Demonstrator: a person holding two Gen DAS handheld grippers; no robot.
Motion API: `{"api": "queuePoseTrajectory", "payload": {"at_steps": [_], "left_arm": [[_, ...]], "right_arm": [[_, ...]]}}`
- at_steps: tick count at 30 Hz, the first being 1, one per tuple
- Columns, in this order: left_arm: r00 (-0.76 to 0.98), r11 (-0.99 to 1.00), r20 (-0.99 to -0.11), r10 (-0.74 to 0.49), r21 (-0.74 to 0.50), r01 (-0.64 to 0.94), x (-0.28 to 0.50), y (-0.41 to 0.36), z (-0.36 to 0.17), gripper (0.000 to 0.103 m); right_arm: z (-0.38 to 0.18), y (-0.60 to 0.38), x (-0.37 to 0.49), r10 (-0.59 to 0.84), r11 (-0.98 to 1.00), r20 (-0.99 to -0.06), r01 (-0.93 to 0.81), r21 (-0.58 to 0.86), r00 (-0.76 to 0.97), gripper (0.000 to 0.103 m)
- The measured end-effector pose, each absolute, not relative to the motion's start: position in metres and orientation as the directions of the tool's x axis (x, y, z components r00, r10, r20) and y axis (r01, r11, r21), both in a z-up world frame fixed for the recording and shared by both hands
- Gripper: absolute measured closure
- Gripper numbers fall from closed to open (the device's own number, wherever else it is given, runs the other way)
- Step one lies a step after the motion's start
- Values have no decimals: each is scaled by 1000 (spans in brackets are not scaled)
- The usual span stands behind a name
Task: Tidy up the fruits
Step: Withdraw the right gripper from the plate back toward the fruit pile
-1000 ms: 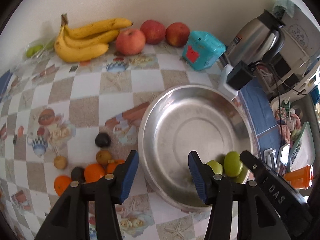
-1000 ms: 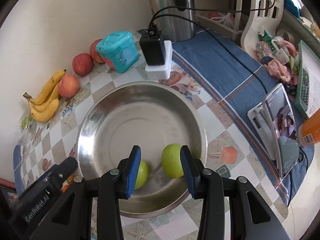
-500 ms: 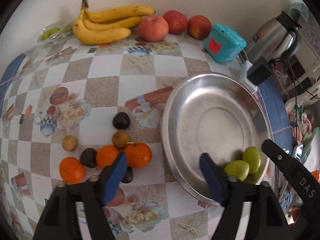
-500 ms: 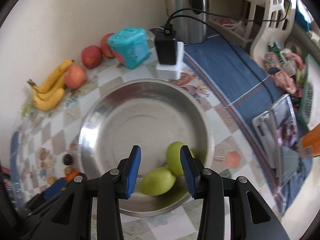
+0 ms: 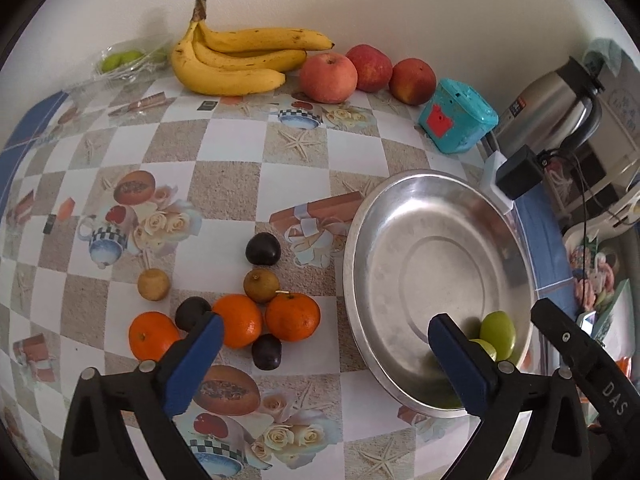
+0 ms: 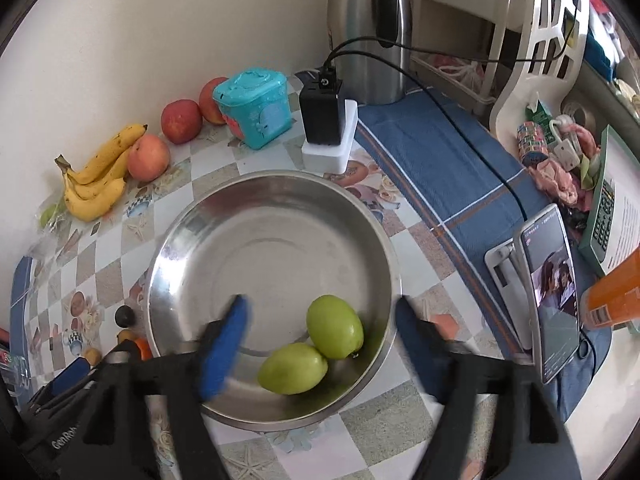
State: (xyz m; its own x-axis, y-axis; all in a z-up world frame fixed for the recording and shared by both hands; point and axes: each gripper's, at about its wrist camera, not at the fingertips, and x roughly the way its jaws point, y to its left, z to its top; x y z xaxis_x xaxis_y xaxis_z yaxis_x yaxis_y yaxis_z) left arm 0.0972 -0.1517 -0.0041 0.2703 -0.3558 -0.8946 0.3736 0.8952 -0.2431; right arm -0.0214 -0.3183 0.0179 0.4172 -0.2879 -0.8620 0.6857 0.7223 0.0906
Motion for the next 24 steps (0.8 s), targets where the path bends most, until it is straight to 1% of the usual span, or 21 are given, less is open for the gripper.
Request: {"api": "queuePoseTrajectory", "payload": {"at_steps": [1,6,10,18,24], "left_arm": [[274,896,-894,-354,-240,372,97,-151,-4,0],[306,903,-891,-335,-211,374,93,-145,0,0],[321,917,-893,-316,-202,343,92,-133,-1,0],[369,951,-898,-241,-142,276,85,-104,-1,0],[376,963,-895,-240,-172,205,90,-72,2,0]], "right_arm": [[18,-318,-21,-273,730,-861,676,106,430,9],[13,-316,-17,-203,748,-868,644,161,453,9],[10,-313,-14,-189,757,-875,633,159,445,9],[4,-303,-10,-189,766,-890,629,131,415,9],[1,-287,-2,-156,789,-895,597,142,418,9]]}}
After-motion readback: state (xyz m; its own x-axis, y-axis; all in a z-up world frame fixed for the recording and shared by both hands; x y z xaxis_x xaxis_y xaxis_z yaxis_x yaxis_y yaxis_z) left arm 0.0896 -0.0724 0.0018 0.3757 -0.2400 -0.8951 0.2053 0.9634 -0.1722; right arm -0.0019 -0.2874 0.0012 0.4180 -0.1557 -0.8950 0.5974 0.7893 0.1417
